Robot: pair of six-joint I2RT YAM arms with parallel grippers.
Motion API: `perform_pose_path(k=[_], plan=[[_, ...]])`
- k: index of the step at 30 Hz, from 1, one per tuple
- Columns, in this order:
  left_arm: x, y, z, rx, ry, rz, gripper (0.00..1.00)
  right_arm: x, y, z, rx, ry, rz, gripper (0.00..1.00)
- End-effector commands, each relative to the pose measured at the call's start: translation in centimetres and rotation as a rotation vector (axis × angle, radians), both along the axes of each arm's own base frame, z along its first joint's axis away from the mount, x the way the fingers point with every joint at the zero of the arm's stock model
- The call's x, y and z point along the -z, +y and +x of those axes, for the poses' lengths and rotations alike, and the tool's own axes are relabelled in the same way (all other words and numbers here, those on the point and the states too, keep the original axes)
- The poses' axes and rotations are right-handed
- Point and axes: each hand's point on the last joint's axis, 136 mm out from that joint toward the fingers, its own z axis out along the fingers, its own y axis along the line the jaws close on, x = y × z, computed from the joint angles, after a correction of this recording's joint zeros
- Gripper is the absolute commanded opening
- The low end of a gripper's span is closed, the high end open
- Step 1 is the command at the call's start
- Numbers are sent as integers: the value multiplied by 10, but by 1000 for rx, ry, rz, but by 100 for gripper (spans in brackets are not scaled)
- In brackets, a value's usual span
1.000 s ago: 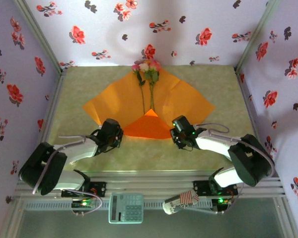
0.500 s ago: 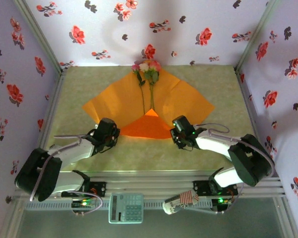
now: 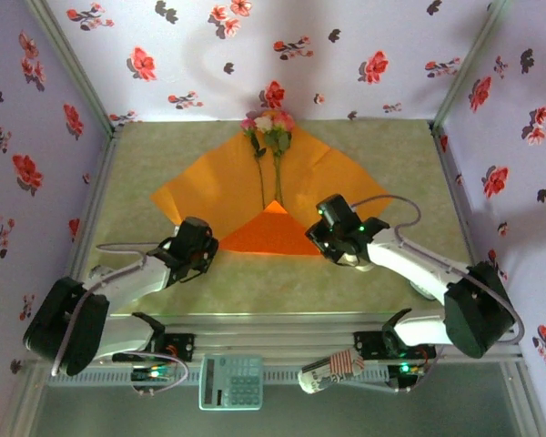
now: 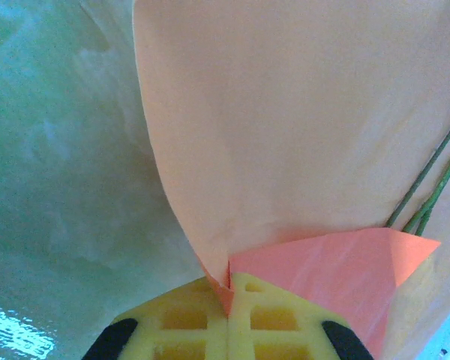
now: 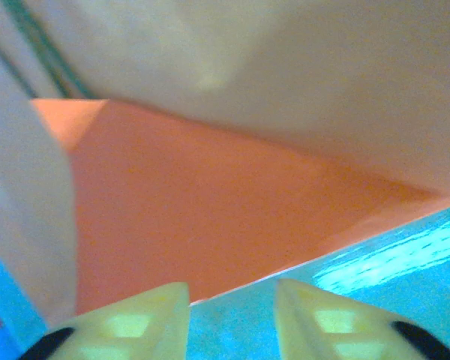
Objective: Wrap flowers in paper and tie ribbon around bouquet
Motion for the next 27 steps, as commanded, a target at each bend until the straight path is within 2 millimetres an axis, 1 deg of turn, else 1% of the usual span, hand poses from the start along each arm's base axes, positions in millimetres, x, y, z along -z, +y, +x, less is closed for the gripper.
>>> perform_pose_path(k=[1, 3, 5, 7, 8, 10, 11, 14, 16, 18, 21, 24, 27], plan=[[0, 1, -2, 47, -2, 45, 0, -4, 35, -23, -364, -49, 6, 25], [-2, 0, -1, 57, -8, 50, 0, -1, 76, -26, -500, -51, 101, 17], [-2, -1, -2, 63, -6, 54, 0, 5, 118, -31, -638, -10, 150, 10], [-1, -1, -3, 67, -5, 60, 0, 9, 153, -31, -721, -12, 167, 7], [-1, 0, -4, 69, -2, 64, 0, 14, 164, -29, -732, -8, 160, 6], [-4, 0, -2, 73, -11, 71, 0, 22, 181, -20, -728, -1, 168, 5], [-5, 0, -2, 78, -14, 74, 0, 29, 183, -16, -718, 15, 152, 5], [-8, -1, -1, 92, -20, 86, 0, 42, 189, -5, -693, 18, 131, 3], [-9, 0, 0, 96, -23, 95, 0, 52, 189, -5, -683, 47, 125, 2], [-12, 0, 0, 101, -31, 101, 0, 63, 182, -8, -665, 74, 90, 1], [-14, 0, 1, 113, -38, 112, 0, 74, 173, -4, -639, 77, 61, 0], [-16, -2, 1, 134, -47, 122, 0, 81, 174, -3, -640, 91, 62, 0], [-23, -8, 2, 191, -67, 154, 0, 88, 175, -5, -639, 114, 72, 0]])
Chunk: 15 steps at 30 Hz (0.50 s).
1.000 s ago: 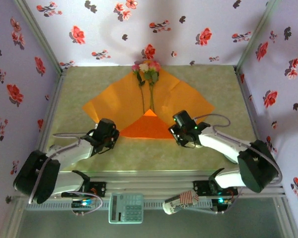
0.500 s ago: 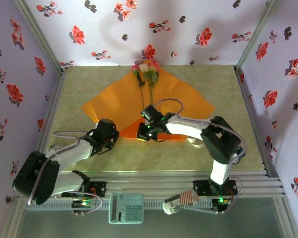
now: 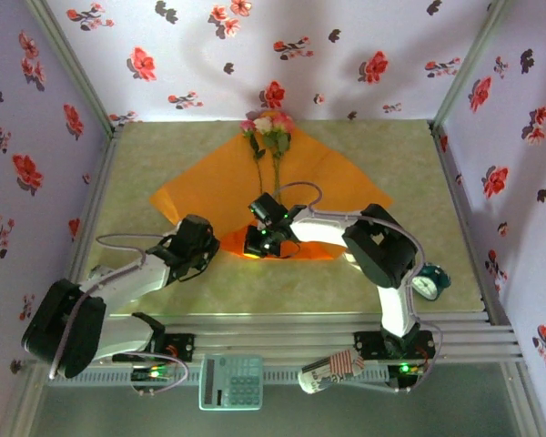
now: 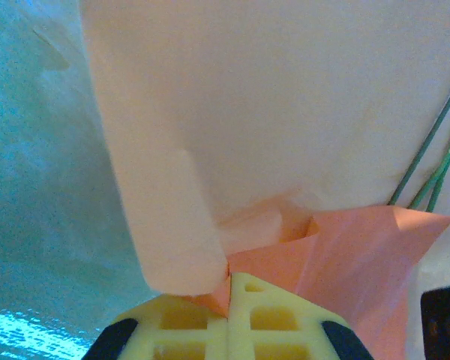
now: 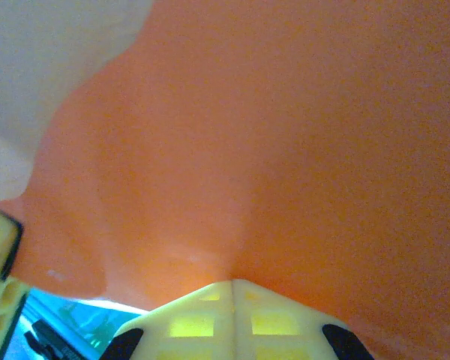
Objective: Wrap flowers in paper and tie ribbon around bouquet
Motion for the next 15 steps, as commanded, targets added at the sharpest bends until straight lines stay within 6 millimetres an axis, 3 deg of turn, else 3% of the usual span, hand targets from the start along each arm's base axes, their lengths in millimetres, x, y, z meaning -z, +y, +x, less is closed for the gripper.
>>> perform_pose_path(k=[1, 9, 15], plan=[[-19, -8, 4, 94, -50, 67, 0, 18, -5, -2, 13, 37, -24, 0], [-51, -45, 6, 412, -133, 273, 0, 35, -13, -11, 41, 98, -31, 0], [-58, -71, 7, 629, -149, 464, 0, 34, -13, -11, 46, 110, -3, 0]])
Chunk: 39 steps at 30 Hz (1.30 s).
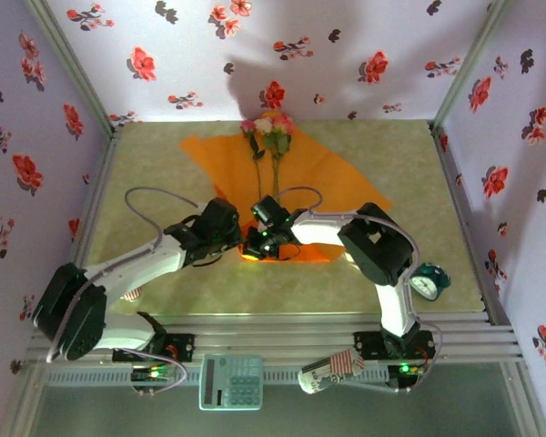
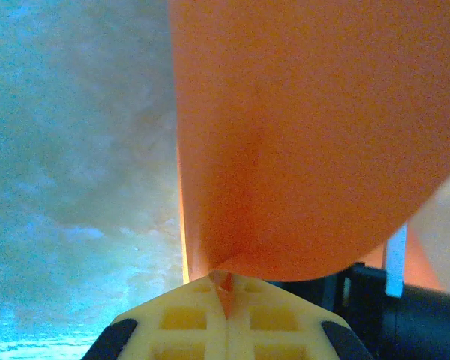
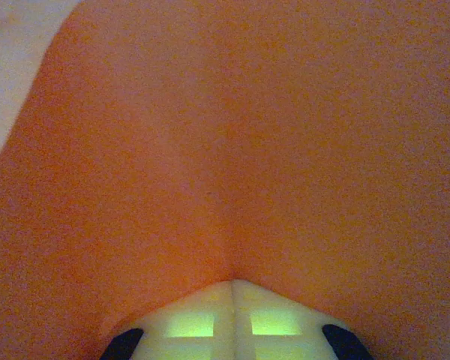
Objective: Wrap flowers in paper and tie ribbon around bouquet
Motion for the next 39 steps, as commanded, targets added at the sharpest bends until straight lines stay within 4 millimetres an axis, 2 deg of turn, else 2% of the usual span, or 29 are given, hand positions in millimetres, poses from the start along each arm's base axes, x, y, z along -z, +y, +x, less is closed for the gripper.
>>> perform_pose_path(k=[1, 6, 11, 14, 16, 19, 23, 28, 30, 32, 34, 36, 39], plan=[[-11, -4, 3, 144, -68, 181, 0, 26, -19, -9, 26, 66, -73, 0], [-12, -12, 0, 211, -100, 287, 0, 13, -20, -3, 52, 50, -22, 7], [-12, -16, 1, 232, -117, 315, 0, -27, -12, 14, 127, 32, 147, 18], [-14, -18, 2, 245, -127, 320, 0, -51, -14, 22, 167, 17, 221, 19], [-16, -18, 3, 249, -132, 321, 0, -59, -18, 25, 197, 20, 246, 12], [-17, -19, 2, 256, -140, 319, 0, -57, -20, 29, 237, 36, 283, 1], [-16, -22, 0, 281, -145, 326, 0, -42, -13, 33, 255, 84, 295, 0], [-14, -30, -3, 340, -155, 363, 0, -10, -14, 32, 338, 174, 300, 0], [-11, -33, -6, 374, -158, 387, 0, -6, -13, 37, 370, 182, 336, 0], [-7, -36, -8, 418, -167, 419, 0, -14, -14, 46, 403, 175, 395, 1], [-3, -39, -10, 458, -177, 455, 0, -26, -19, 53, 419, 155, 413, 8], [1, -40, -11, 487, -186, 487, 0, -38, -30, 57, 428, 120, 393, 16], [4, -42, -10, 524, -201, 511, 0, -56, -57, 62, 468, 51, 324, 26]])
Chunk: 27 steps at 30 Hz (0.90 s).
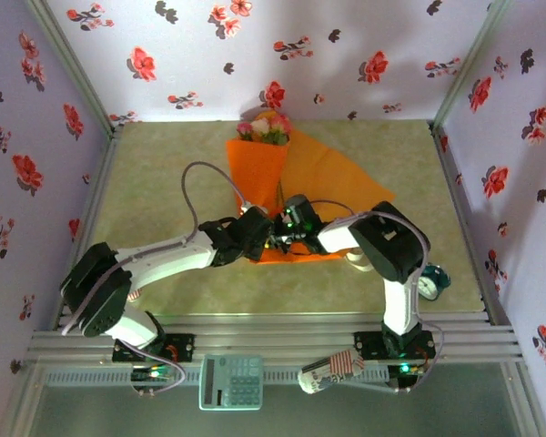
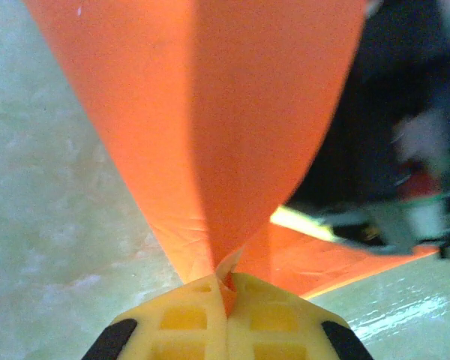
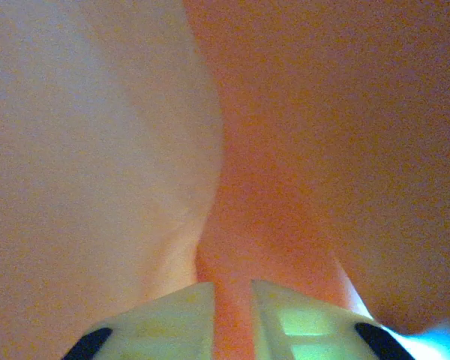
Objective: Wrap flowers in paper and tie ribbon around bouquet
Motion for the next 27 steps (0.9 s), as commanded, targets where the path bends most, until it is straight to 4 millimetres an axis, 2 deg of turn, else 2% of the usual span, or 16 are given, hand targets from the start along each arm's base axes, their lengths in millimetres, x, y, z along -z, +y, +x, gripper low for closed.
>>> perform_pose_path(k=[1, 5, 7, 8, 9, 11, 13, 15, 19, 21, 23, 27], plan=[[-5, -3, 7, 68, -57, 59, 0, -35, -33, 9, 71, -72, -78, 30], [-4, -10, 7, 110, -66, 78, 0, -54, -99, 11, 216, -120, -254, 39], [-4, -11, 7, 114, -67, 79, 0, -73, -123, 16, 293, -193, -267, 47], [-4, -12, 7, 116, -68, 76, 0, -85, -126, 21, 306, -248, -254, 52], [-3, -13, 7, 119, -68, 77, 0, -94, -125, 25, 300, -282, -238, 56], [-3, -15, 6, 127, -69, 79, 0, -108, -108, 31, 235, -319, -193, 60], [-2, -17, 4, 138, -67, 81, 0, -111, -91, 35, 173, -317, -185, 61], [-2, -19, 3, 146, -68, 87, 0, -106, -84, 37, 157, -307, -202, 62], [-2, -25, 1, 170, -72, 93, 0, -77, -73, 35, 112, -221, -237, 59], [0, -27, 0, 182, -70, 100, 0, -72, -68, 34, 103, -219, -242, 58], [3, -30, -2, 195, -69, 106, 0, -72, -63, 33, 88, -220, -237, 51], [7, -37, -5, 232, -67, 114, 0, -66, -72, 26, 63, -219, -326, 18]])
